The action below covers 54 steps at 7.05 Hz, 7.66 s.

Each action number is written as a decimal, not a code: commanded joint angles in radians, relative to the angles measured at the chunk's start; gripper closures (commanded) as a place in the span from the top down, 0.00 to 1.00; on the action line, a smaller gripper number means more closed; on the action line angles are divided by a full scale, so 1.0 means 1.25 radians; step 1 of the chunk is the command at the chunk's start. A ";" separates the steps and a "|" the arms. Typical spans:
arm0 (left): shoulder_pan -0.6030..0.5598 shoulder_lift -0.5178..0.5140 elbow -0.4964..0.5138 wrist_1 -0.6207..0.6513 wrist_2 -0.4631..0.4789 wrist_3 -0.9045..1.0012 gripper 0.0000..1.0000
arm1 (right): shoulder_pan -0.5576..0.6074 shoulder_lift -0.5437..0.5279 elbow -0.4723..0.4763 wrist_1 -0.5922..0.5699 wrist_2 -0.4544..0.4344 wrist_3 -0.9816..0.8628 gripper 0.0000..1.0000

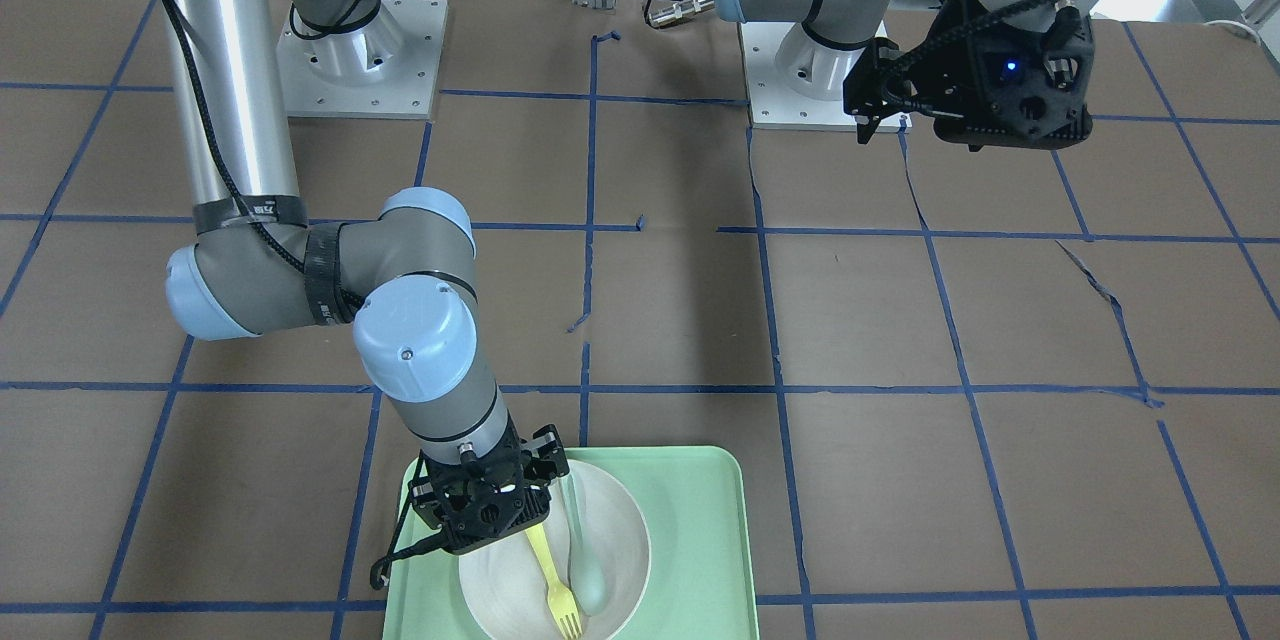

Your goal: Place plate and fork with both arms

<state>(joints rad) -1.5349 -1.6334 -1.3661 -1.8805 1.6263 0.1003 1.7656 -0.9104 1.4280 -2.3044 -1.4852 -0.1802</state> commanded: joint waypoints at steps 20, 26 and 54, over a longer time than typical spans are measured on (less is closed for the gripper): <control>-0.037 0.081 -0.163 0.178 -0.006 -0.069 1.00 | 0.007 0.018 -0.048 0.022 0.004 0.078 0.14; -0.037 0.078 -0.161 0.195 -0.006 -0.070 1.00 | -0.083 -0.031 0.048 0.009 -0.016 0.239 0.14; -0.037 0.076 -0.181 0.256 0.000 -0.057 1.00 | -0.157 -0.506 0.048 0.537 -0.073 0.176 1.00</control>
<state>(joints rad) -1.5815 -1.5387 -1.5915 -1.5613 1.6258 0.0291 1.5693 -1.5432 1.4892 -1.6349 -1.5784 0.0387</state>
